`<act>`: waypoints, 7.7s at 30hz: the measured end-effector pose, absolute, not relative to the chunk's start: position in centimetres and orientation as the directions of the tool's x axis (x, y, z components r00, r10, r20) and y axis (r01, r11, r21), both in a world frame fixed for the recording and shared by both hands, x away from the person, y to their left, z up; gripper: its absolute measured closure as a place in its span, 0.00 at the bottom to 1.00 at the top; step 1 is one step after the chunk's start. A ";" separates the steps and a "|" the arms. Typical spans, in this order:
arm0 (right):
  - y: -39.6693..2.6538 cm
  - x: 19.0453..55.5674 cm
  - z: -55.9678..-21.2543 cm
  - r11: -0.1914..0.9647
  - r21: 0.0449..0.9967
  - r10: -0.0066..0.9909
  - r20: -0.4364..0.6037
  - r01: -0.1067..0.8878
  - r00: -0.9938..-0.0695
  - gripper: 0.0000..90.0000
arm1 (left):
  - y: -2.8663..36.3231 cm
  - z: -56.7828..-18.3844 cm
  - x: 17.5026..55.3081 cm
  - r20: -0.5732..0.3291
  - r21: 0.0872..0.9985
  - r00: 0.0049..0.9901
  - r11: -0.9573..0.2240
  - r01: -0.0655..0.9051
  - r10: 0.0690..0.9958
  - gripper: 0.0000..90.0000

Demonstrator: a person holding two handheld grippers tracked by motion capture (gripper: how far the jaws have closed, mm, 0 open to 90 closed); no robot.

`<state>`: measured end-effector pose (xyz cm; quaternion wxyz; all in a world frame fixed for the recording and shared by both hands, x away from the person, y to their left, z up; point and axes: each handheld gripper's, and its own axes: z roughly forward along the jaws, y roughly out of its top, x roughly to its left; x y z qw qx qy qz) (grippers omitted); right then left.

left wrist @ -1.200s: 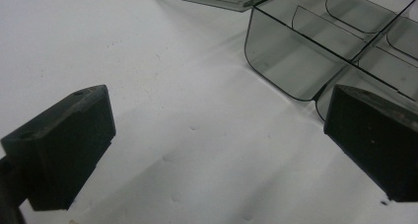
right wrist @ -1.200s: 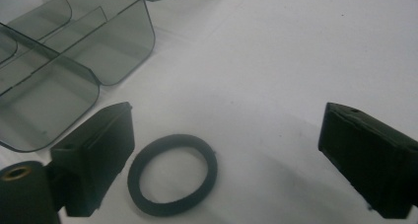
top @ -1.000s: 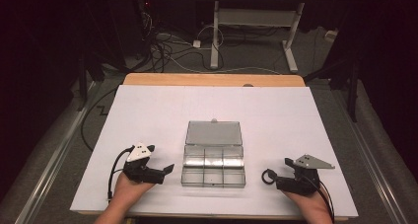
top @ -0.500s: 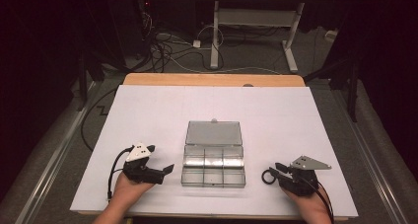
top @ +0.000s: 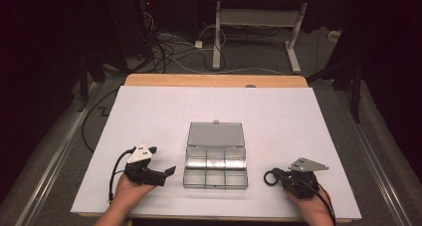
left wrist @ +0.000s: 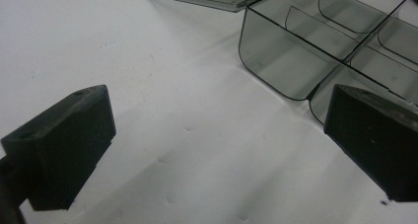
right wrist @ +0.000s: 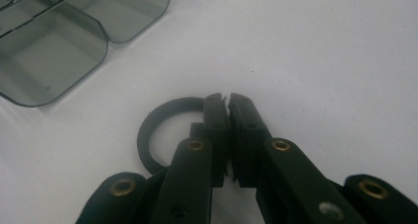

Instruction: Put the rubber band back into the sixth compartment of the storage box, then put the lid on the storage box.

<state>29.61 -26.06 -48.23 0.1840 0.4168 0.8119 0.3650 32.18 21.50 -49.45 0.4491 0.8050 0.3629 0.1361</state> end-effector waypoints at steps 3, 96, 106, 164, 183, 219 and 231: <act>-26.1 29.6 -48.2 0.386 0.747 0.803 0.017 0.541 -0.596 0.98 | 21.5 -49.4 32.2 -0.107 0.822 0.701 -0.334 0.461 0.706 0.00; -17.9 31.3 -44.6 0.417 0.826 0.656 0.014 0.379 -0.755 0.98 | 21.5 -49.5 32.2 -0.114 0.819 0.709 -0.338 0.463 0.696 0.00; -17.0 31.0 -45.4 0.438 0.816 0.637 0.014 0.378 -0.770 0.98 | 21.5 -49.5 32.2 -0.113 0.819 0.710 -0.339 0.463 0.695 0.00; -22.4 30.9 -46.8 0.290 0.837 0.761 0.092 0.464 -0.642 0.36 | 21.6 -49.5 32.3 -0.122 0.822 0.713 -0.333 0.463 0.690 0.00; -23.1 31.9 -47.8 0.290 0.820 0.811 0.063 0.494 -0.581 0.00 | 21.3 -49.4 32.4 -0.112 0.804 0.694 -0.346 0.484 0.712 0.00; -22.4 37.2 -46.8 0.218 0.843 0.841 0.094 0.492 -0.533 0.01 | 19.9 -48.1 38.3 -0.197 0.827 0.666 -0.243 0.506 0.720 0.00; -20.2 39.4 -45.9 0.205 0.845 0.828 0.120 0.494 -0.548 0.02 | 19.2 -48.3 39.8 -0.228 0.811 0.655 -0.231 0.537 0.721 0.00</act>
